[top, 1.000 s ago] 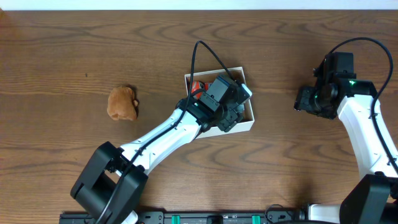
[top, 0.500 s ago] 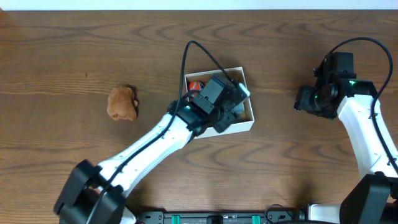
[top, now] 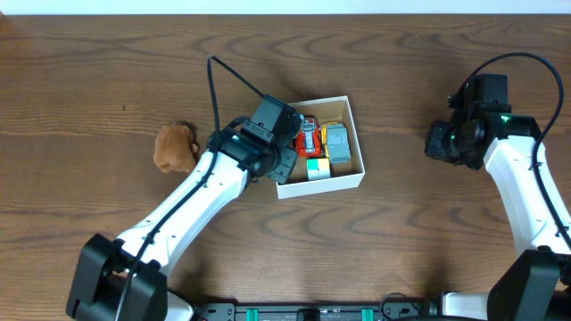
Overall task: Pack container
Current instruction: 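Lower the cube into the box front corner with left gripper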
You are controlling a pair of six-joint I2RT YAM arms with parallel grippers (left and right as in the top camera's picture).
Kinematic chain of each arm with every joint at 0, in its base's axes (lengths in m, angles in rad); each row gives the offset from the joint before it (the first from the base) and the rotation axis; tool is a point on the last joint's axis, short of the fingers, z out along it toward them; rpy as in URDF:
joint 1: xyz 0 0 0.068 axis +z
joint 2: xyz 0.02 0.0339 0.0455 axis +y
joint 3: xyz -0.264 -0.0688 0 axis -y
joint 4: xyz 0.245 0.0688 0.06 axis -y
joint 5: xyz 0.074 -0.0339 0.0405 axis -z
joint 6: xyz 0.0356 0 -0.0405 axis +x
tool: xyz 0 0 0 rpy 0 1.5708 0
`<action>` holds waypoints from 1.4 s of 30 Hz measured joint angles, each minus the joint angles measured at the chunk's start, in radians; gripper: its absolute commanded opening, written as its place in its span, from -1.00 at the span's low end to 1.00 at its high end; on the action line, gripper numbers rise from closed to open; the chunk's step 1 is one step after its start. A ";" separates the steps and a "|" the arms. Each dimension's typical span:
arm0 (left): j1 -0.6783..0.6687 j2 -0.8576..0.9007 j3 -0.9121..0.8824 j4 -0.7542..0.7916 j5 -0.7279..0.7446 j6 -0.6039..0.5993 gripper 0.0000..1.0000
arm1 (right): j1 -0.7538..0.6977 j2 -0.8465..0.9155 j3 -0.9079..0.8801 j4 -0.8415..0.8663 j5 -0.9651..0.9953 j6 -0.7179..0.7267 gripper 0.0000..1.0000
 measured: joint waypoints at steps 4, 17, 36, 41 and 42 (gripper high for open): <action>-0.011 0.033 0.000 0.014 0.006 -0.005 -0.80 | 0.023 0.002 0.000 0.003 -0.008 0.000 -0.74; -0.062 0.047 0.000 0.050 0.024 -0.022 -0.88 | 0.051 0.162 0.000 0.037 -0.024 0.000 -0.92; -0.096 0.179 0.000 0.123 0.035 -0.022 -0.88 | 0.193 0.228 -0.001 0.098 -0.106 -0.023 -0.96; -0.096 0.192 0.000 0.147 0.039 -0.022 -0.88 | 0.196 0.228 -0.001 0.124 -0.206 -0.068 -0.95; -0.096 0.193 0.000 0.156 0.040 -0.022 -0.88 | 0.196 0.228 -0.001 0.127 -0.220 -0.076 -0.95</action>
